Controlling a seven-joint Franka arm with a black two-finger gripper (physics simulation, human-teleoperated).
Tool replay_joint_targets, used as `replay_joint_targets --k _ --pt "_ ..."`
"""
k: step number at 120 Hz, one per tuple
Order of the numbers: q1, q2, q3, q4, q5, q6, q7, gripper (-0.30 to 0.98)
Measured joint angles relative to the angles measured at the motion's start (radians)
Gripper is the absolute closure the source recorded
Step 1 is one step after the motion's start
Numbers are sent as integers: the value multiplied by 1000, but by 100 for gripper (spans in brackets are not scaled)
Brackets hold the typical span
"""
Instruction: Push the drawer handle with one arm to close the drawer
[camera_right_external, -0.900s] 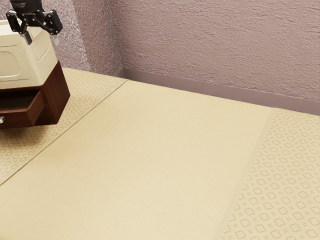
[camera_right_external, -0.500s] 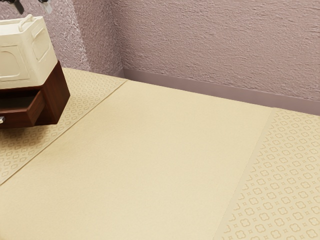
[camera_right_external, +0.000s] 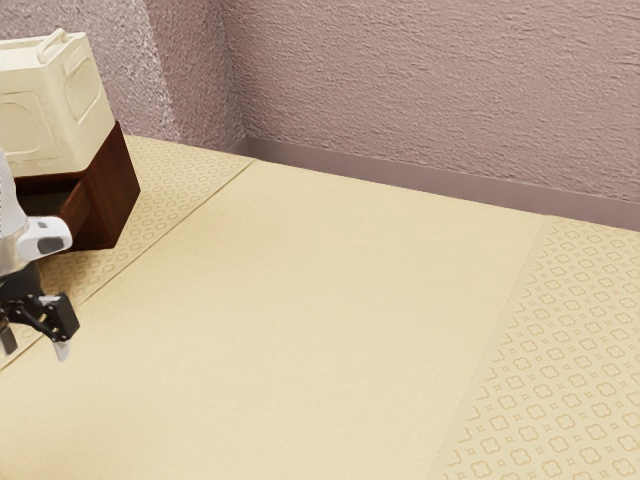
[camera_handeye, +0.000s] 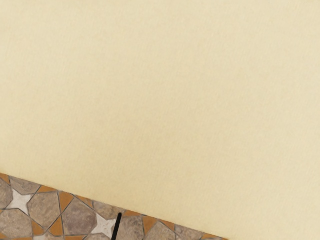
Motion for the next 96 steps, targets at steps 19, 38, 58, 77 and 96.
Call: replay_joint_targets --k 19,38,58,77,96 --pt "24 49 81 0 102 193 176 2" --pt "66 108 164 19 119 262 200 2" --pt "60 251 273 125 128 280 152 3" --pt "54 377 338 238 174 291 132 3" --pt "60 401 368 261 186 296 121 3"
